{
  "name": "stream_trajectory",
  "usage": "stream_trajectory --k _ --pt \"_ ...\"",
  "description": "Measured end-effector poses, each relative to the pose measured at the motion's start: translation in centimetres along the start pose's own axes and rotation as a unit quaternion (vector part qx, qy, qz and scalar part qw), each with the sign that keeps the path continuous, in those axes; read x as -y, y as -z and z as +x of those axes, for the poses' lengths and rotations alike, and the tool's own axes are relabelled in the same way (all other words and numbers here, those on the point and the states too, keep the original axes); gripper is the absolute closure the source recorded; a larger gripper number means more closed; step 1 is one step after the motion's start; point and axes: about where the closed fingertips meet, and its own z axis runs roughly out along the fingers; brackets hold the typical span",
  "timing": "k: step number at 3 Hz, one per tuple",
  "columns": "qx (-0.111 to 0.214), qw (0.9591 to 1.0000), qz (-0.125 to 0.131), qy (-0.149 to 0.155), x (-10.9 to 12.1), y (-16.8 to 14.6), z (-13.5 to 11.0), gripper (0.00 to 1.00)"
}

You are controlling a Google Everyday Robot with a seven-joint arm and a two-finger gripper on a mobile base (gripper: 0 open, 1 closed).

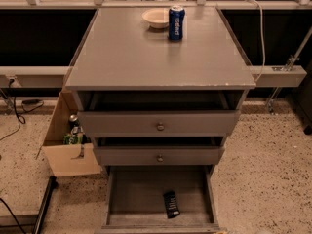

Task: Close bottom drawer

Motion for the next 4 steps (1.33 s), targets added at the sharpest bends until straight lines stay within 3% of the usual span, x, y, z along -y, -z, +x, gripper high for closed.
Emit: stream_trajectory --k 1,4 --pt "0.002 0.9991 0.026 0.034 -0.5 -1.3 0.4 1.00" --pt "0.034 0.9979 0.032 0.044 1.4 -4.1 0.0 1.00"
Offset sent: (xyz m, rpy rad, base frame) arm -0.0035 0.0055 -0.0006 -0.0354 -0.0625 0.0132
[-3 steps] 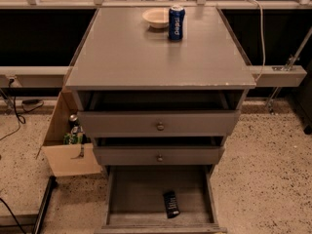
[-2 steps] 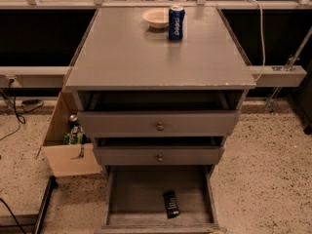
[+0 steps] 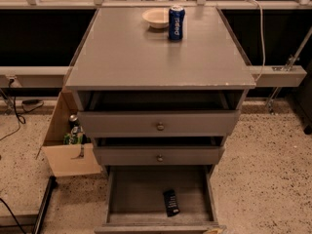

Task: Close bottom drawer

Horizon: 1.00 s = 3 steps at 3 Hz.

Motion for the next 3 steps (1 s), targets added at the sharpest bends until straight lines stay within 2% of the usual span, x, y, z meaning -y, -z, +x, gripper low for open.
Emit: stream_trajectory --k 2,3 --pt "0.032 0.9993 0.015 0.013 1.6 -1.5 -1.2 1.00" --pt "0.047 0.9981 0.018 0.034 2.8 -2.7 -2.6 1.00"
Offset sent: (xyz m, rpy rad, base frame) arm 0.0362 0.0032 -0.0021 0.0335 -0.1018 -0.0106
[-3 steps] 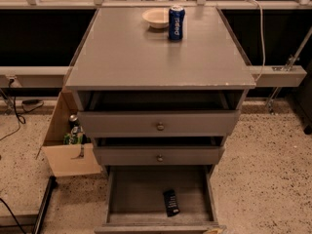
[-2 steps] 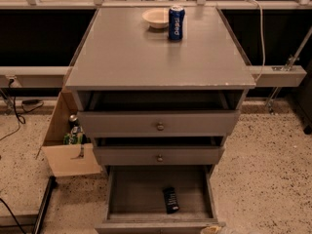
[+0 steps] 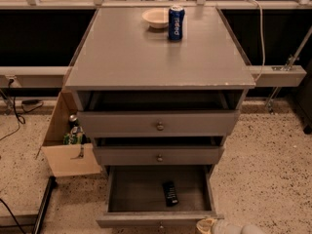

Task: Close bottom drawer

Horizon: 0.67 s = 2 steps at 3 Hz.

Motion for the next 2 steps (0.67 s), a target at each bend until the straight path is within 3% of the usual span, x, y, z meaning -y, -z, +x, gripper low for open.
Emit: stream_trajectory --k 2 --pt "0.019 0.9986 -0.018 0.046 1.1 -2.3 -2.2 1.00"
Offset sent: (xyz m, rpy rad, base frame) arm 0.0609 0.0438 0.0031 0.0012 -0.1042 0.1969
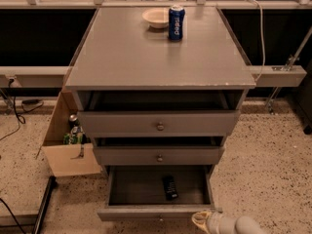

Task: Close bottom drawer

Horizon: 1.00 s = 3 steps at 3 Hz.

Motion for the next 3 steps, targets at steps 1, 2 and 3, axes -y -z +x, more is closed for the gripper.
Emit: stream_trajectory --k 1,2,3 --pt "0.005 0.9996 -0.016 0.021 0.5 -1.7 -1.2 1.00" --pt "0.008 0.9986 -0.033 0.040 0.9 -3.3 -2.3 1.00" --pt "0.009 0.9987 -0.032 0.040 0.8 -3.4 -2.3 1.00"
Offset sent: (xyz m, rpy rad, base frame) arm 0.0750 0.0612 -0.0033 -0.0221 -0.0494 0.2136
